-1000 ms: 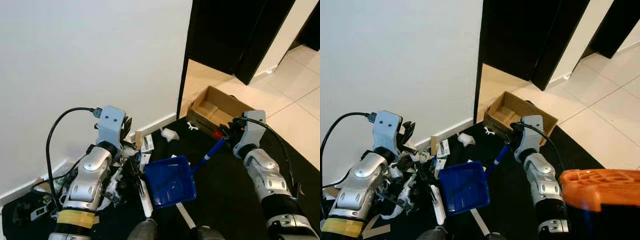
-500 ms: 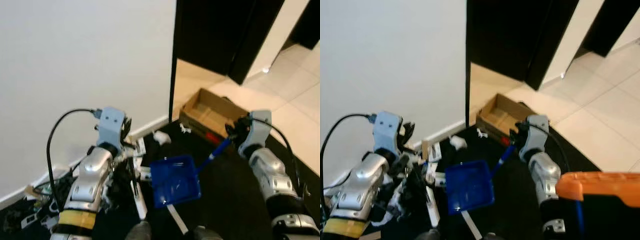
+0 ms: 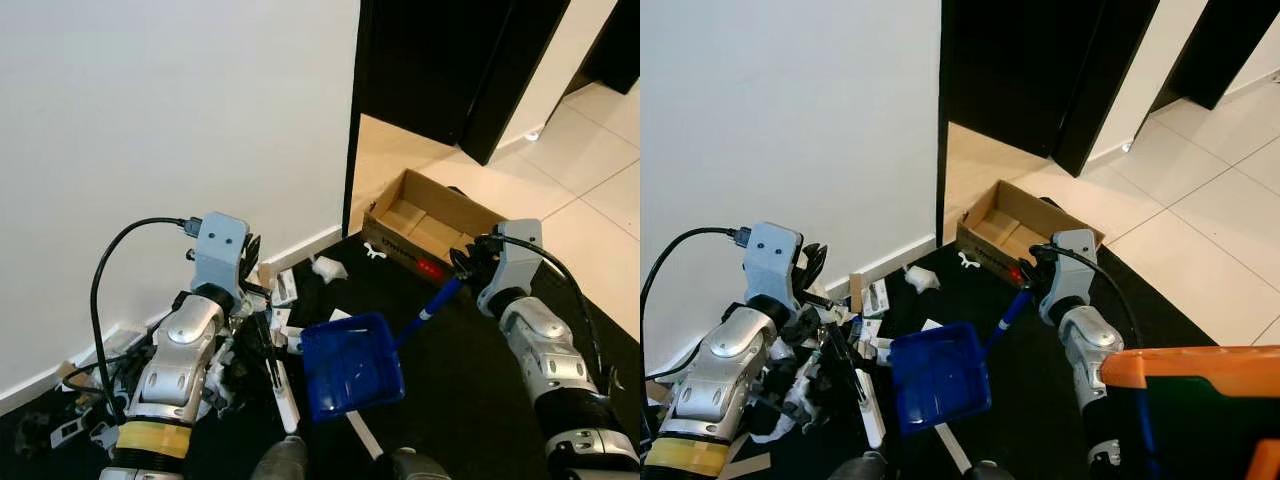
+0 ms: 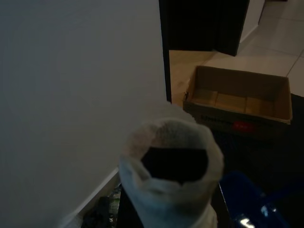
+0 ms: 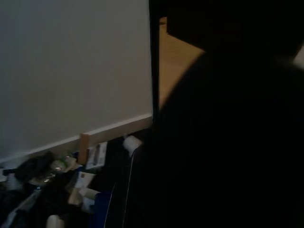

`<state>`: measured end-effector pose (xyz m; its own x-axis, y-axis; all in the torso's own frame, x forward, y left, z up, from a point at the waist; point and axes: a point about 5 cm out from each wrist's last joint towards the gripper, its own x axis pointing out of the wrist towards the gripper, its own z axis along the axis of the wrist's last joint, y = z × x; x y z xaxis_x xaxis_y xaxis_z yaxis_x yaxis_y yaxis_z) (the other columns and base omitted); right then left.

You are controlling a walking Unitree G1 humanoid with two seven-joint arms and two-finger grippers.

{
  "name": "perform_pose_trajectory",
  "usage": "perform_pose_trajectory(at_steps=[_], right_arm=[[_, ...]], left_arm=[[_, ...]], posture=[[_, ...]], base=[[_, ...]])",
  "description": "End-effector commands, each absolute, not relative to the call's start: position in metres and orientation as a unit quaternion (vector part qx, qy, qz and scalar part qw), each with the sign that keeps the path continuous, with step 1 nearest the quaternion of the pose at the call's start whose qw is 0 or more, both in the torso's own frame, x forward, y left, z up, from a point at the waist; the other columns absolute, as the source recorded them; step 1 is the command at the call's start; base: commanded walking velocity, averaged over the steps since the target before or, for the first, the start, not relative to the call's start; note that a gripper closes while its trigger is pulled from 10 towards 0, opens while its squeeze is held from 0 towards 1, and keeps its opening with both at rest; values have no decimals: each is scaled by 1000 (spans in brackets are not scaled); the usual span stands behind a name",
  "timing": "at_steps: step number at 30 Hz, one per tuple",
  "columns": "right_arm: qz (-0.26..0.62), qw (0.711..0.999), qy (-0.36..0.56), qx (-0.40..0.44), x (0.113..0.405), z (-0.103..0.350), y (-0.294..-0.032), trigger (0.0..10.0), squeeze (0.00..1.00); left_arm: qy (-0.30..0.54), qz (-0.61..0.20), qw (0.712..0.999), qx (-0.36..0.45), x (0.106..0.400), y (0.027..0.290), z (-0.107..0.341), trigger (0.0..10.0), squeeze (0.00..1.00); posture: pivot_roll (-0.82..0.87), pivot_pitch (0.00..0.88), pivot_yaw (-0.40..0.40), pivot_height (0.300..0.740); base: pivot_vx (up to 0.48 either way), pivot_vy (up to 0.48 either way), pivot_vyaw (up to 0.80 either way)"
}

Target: Sweep floor

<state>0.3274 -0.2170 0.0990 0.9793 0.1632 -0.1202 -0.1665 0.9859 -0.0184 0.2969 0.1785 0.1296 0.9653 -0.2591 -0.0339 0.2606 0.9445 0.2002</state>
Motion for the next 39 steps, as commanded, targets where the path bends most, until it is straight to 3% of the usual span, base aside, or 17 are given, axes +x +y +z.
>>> perform_pose_trajectory(at_steps=[1,6,11,12,19,24,30,39], right_arm=[[63,997,43,-22,328,105,-227,10000,0],[43,997,48,-38,329,108,-238,10000,0],[20,997,61,-33,330,106,-248,10000,0],[16,997,71,-18,330,101,-251,10000,0],[4,996,85,-36,329,91,-250,10000,0],[-14,996,92,-17,328,82,-249,10000,0],[-8,994,106,-10,328,72,-237,10000,0],[4,995,96,27,332,68,-218,10000,0]], left_arm=[[-5,-134,983,125,295,183,133,10000,0],[-37,-125,981,144,306,209,165,10000,0],[-57,-158,974,150,307,211,187,10000,0],[-75,-211,964,147,304,203,208,10000,0],[-93,-316,929,169,289,200,246,10000,0],[-84,-316,916,233,285,232,265,10000,0],[-55,-290,915,275,290,248,248,10000,0],[-8,-253,942,222,307,238,174,10000,0]], posture=[[138,119,-18,740],[151,127,-12,740],[162,137,-2,740],[175,141,7,740],[202,150,25,740],[224,152,35,740],[226,152,38,740],[193,170,27,740]], base=[[0,0,0],[0,0,0],[0,0,0],[0,0,0],[0,0,0],[0,0,0],[0,0,0],[0,0,0]])
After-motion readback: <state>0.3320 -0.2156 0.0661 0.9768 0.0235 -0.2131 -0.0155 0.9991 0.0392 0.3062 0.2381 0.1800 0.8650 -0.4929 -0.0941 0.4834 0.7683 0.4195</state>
